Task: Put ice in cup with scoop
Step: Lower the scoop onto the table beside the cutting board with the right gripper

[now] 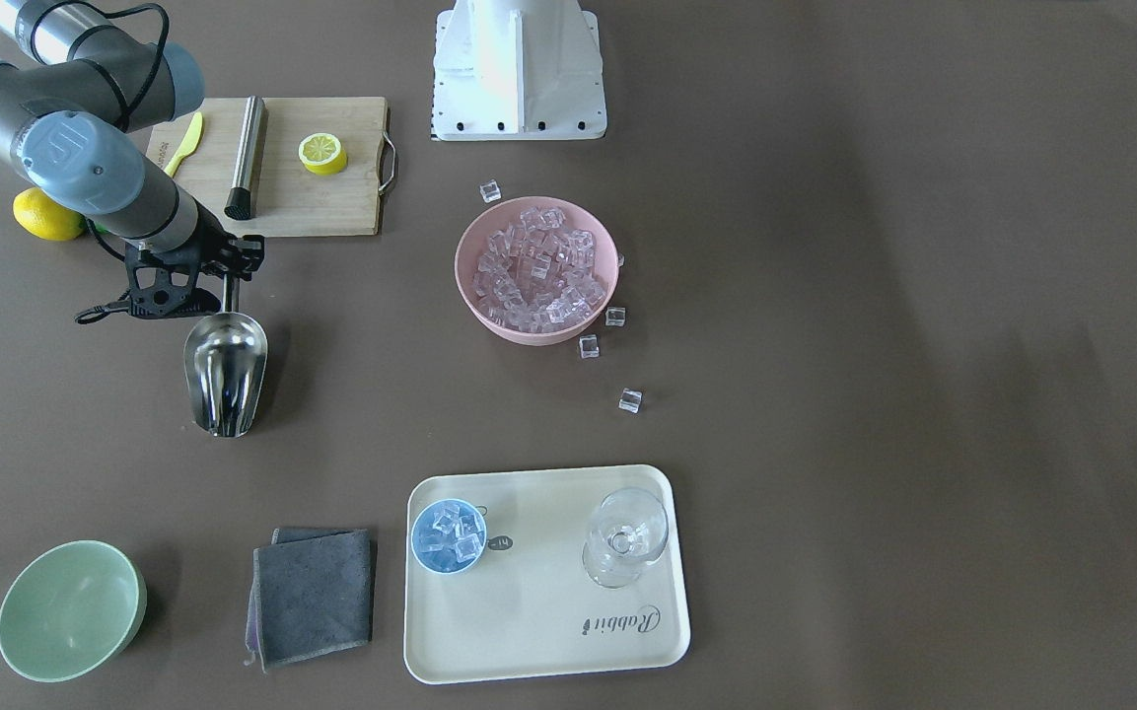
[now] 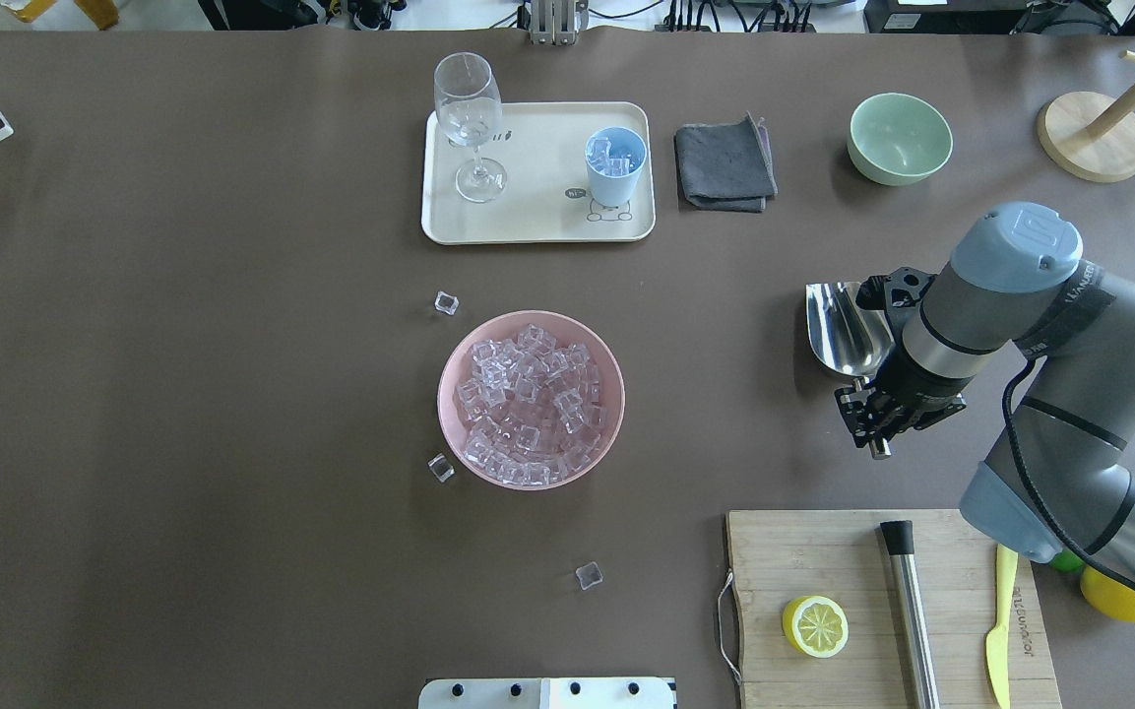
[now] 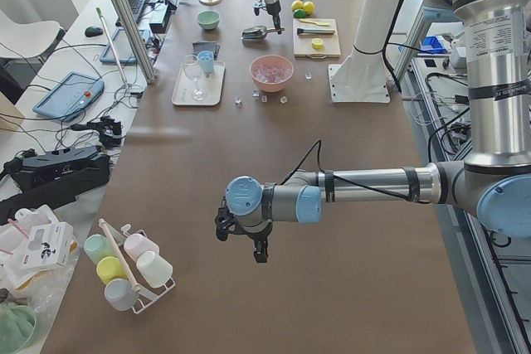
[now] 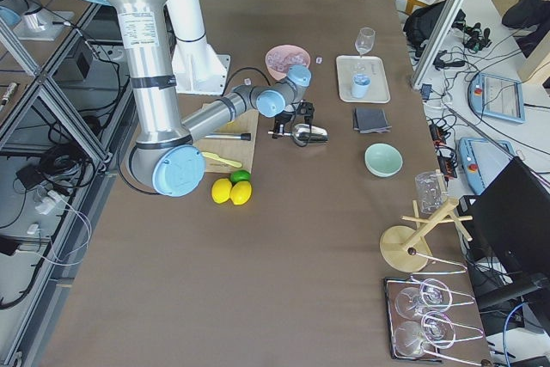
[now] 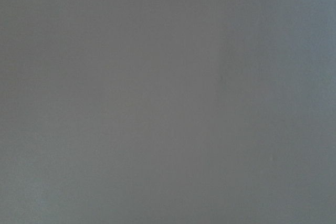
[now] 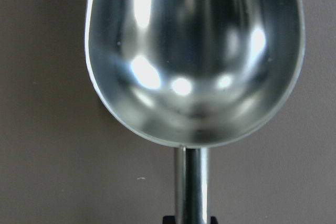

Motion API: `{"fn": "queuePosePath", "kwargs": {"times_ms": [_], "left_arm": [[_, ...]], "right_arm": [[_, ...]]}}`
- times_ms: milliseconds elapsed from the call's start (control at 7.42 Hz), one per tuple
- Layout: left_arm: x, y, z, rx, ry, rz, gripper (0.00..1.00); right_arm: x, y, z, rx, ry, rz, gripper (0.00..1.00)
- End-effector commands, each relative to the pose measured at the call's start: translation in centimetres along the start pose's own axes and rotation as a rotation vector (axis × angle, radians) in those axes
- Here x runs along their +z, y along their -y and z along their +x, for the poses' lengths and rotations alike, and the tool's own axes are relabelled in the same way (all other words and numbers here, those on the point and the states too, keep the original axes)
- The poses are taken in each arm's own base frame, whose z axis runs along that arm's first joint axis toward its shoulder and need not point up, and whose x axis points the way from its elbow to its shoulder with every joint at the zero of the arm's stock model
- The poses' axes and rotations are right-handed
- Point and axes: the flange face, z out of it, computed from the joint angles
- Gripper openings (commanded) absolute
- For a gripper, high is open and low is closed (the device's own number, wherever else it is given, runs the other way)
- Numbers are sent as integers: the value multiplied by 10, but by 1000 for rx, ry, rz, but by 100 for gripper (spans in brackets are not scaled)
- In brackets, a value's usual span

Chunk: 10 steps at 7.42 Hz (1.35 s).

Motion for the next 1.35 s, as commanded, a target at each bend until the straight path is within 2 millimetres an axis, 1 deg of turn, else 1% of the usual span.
{"fn": "queuePosePath", "kwargs": {"times_ms": [0,135,269,673,943,1078,1212], "left_arm": [[14,3,16,38,4,-33,98],[19,3,21,49,6,-44,98],[19,4,21,51,6,-43,98],[20,4,18,44,6,-47,98],[20,4,19,45,6,-46,98],[19,4,20,47,6,-44,98],[20,4,19,45,6,-46,98]], "right_arm": [[-1,0,-3,-3,4,-2,45],[-2,1,-6,-6,6,1,88],[-2,1,-6,-9,9,-2,100],[-4,0,-8,-19,12,2,100],[-11,-4,-11,-24,21,1,100],[-22,0,-2,-13,25,16,100],[-44,9,18,-5,23,38,100]]}}
